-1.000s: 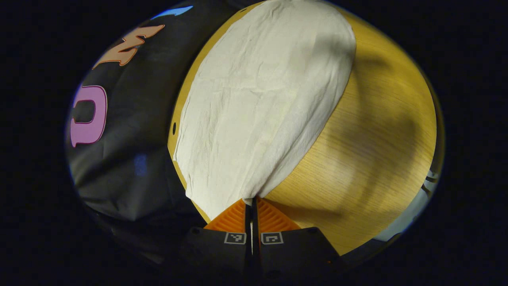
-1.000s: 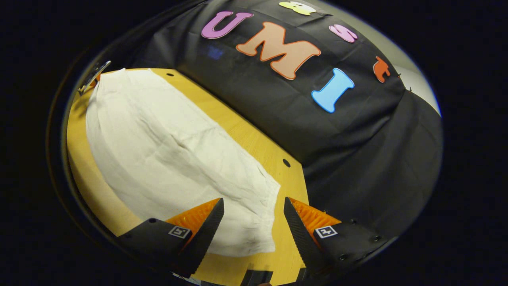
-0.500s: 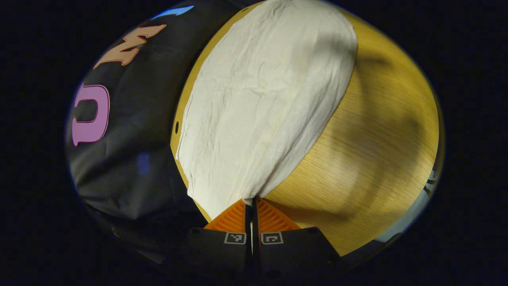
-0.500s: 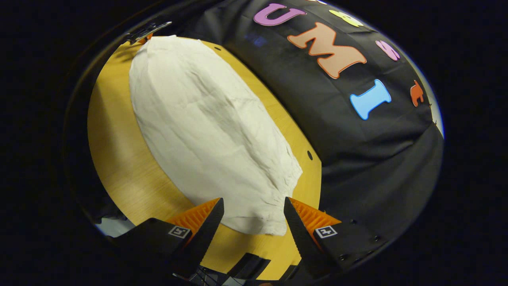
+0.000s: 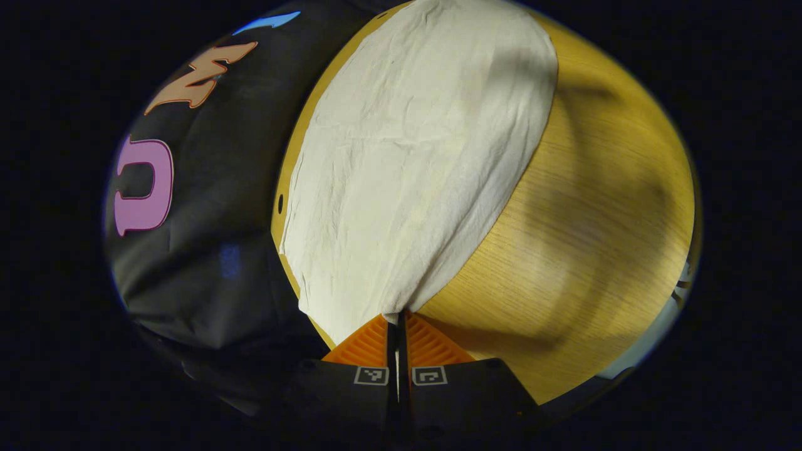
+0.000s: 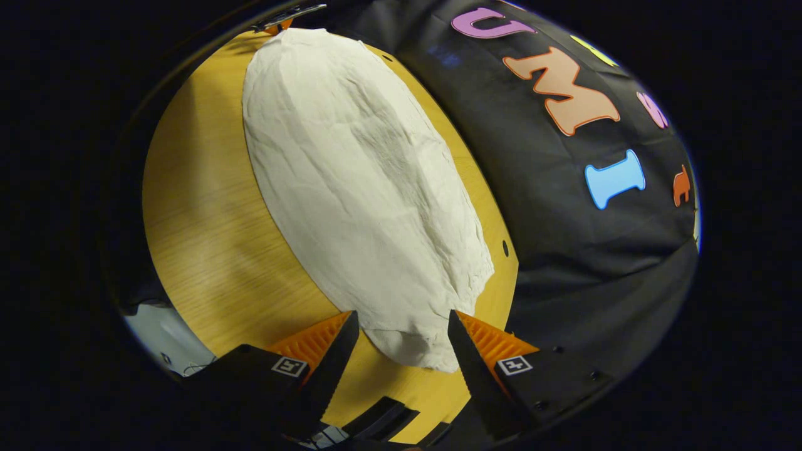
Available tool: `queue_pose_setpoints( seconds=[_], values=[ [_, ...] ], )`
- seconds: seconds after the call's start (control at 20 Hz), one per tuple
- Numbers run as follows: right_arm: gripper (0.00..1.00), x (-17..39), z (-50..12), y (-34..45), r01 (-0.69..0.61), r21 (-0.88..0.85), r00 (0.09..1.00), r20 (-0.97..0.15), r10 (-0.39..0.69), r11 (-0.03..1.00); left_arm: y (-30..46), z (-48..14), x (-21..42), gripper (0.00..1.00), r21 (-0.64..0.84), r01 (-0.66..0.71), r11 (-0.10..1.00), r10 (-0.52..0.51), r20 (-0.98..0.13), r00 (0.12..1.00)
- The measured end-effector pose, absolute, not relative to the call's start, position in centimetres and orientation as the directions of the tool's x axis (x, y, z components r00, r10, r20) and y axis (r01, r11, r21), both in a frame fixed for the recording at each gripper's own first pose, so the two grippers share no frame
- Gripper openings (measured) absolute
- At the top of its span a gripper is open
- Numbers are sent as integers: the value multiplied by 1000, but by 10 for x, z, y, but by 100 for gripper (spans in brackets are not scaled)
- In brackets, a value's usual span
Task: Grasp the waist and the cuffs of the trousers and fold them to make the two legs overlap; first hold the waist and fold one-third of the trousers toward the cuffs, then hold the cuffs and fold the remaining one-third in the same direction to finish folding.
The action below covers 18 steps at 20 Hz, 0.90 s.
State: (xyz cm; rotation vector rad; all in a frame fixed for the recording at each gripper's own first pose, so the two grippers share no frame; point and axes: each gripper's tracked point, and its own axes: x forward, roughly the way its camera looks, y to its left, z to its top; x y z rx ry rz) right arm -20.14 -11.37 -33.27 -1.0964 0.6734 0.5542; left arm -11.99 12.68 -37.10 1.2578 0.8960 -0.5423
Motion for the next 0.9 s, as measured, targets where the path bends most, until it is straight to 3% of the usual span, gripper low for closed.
queue_pose_setpoints(
  seconds=[0.1, 0.2, 0.3, 0.4, 0.5, 0.6, 0.9],
  values=[
    [93, -191, -336, -110, -701, -628, 685, -725, 74, 339, 126, -370, -120, 0, 578, 776, 252, 121, -814, 568],
    [86, -188, -342, -110, -704, -622, 678, -733, 63, 344, 125, -369, -121, 0, 580, 775, 253, 123, -813, 569],
    [70, -189, -354, -109, -728, -589, 641, -766, 43, 352, 123, -369, -121, 0, 579, 776, 252, 121, -814, 568],
    [26, -190, -358, -110, -739, -577, 622, -783, 23, 347, 124, -369, -120, 0, 579, 777, 248, 120, -814, 569],
    [8, -190, -361, -111, -743, -557, 605, -796, 17, 371, 125, -369, -119, 0, 584, 770, 256, 124, -810, 573],
    [3, -189, -358, -113, -735, -533, 588, -809, 3, 419, 126, -368, -117, 0, 589, 761, 272, 133, -806, 576],
    [0, -145, -309, -107, -649, -609, 701, -711, 48, 455, 130, -334, -78, 0, 664, 659, 354, 183, -740, 647]
  ],
)
